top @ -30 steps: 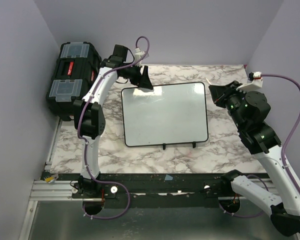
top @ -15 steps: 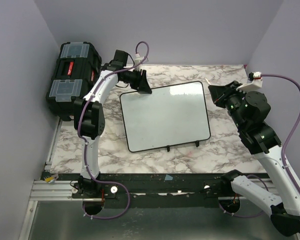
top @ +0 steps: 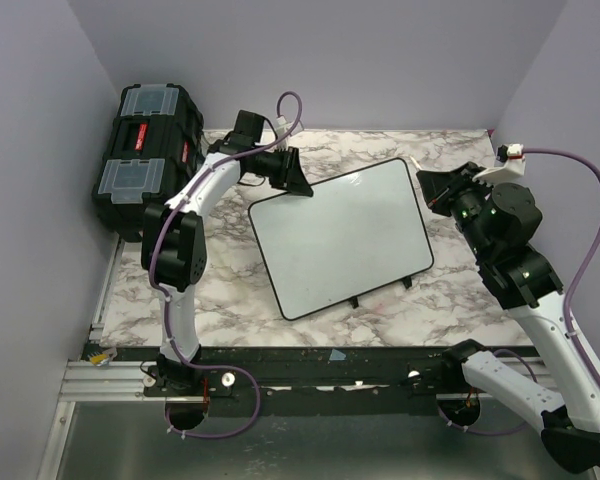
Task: Write a sentence on the whiteboard
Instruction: Adjust the whiteboard on the whiteboard stand.
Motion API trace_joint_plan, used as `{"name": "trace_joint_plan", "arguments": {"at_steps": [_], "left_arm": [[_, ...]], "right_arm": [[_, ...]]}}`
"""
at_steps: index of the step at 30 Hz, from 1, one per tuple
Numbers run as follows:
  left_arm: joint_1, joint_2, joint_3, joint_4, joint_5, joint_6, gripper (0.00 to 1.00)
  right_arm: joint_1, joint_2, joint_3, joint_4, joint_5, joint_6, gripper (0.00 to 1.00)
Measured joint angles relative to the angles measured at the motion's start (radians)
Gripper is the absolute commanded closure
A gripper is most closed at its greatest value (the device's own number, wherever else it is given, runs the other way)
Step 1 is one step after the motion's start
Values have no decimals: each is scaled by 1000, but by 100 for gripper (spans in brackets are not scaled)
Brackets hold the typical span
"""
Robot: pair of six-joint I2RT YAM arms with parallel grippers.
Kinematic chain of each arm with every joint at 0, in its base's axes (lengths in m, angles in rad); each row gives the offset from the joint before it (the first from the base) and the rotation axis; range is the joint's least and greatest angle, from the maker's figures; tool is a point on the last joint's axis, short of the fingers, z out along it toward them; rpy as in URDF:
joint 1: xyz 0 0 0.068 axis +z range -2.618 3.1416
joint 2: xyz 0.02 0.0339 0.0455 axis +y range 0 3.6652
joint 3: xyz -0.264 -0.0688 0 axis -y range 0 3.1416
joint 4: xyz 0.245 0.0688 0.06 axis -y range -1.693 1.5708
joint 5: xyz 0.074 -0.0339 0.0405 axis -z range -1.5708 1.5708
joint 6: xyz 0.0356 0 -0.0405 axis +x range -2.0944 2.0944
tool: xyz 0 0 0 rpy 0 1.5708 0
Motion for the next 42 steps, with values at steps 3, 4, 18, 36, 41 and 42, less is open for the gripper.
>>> {"name": "trace_joint_plan", "arguments": {"at_steps": [3, 4, 18, 36, 41, 42], "left_arm": [[-23, -10, -12, 32, -11, -19, 86], [-30, -13, -14, 40, -18, -23, 88], [-71, -33, -34, 118, -62, -71, 79], [-95, -113, -179, 169, -122, -33, 33], [-95, -126, -167, 168, -124, -21, 19], [-95, -126, -164, 168, -127, -20, 15]], "right_arm": [[0, -2, 0, 0, 0, 0, 99], [0, -2, 0, 0, 0, 0, 99], [0, -11, -13, -6, -43, -10, 99], [0, 6, -47, -61, -120, -20, 99], [0, 6, -48, -62, -120, -20, 99], [0, 6, -48, -62, -120, -20, 99]]}}
